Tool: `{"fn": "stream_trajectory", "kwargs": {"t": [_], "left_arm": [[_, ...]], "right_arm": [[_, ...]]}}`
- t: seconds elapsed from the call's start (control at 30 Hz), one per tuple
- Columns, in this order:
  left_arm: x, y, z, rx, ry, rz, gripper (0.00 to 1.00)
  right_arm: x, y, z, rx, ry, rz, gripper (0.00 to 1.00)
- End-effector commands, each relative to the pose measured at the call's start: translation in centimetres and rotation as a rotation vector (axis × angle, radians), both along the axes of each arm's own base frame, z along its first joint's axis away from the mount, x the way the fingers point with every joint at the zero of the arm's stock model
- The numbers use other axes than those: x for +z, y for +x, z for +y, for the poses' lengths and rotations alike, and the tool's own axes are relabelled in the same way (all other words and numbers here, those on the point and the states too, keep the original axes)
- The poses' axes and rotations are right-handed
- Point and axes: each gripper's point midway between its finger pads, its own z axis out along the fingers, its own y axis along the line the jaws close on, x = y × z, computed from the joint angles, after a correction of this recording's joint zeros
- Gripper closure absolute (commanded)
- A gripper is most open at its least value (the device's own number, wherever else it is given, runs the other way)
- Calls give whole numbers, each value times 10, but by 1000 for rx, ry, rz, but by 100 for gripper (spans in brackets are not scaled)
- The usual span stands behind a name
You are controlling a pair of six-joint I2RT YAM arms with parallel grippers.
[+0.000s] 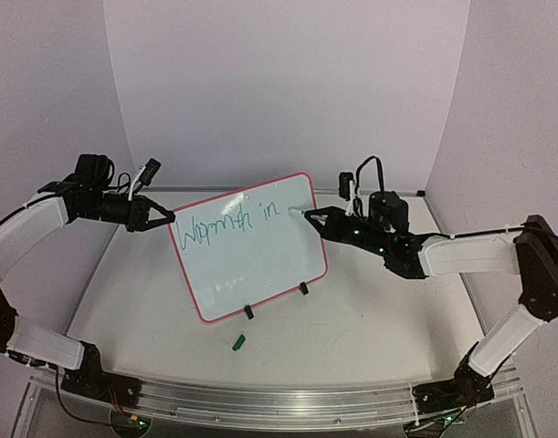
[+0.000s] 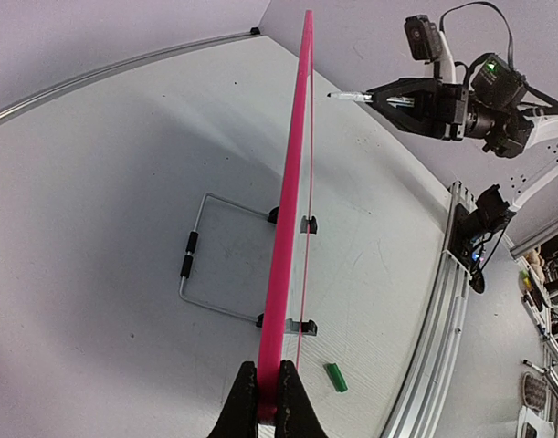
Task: Write a sentence on the whiteboard
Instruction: Write on the whiteboard with the whiteboard marker without the cap.
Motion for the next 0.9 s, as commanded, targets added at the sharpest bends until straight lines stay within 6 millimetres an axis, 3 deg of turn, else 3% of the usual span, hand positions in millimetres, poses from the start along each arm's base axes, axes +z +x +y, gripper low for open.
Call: {"fn": "stream_trajectory", "kwargs": {"t": [0.0, 0.13, 0.37, 0.7, 0.87], "left_arm": [[-7, -6, -5, -18, 33, 9, 100], [-6, -6, -5, -17, 34, 6, 100], [-6, -7, -7, -16, 39, 4, 100], [-6, -9, -8, -19, 42, -1, 100], [-6, -9, -9, -22, 42, 2, 100]], "right_arm": [[44, -10, -16, -26, 11, -112, 100], [55, -30, -8, 23, -38, -148, 100], [58, -75, 42, 137, -129, -189, 100], [33, -121, 129, 333, -147, -186, 100], [14, -132, 166, 411, -144, -161, 100]]}}
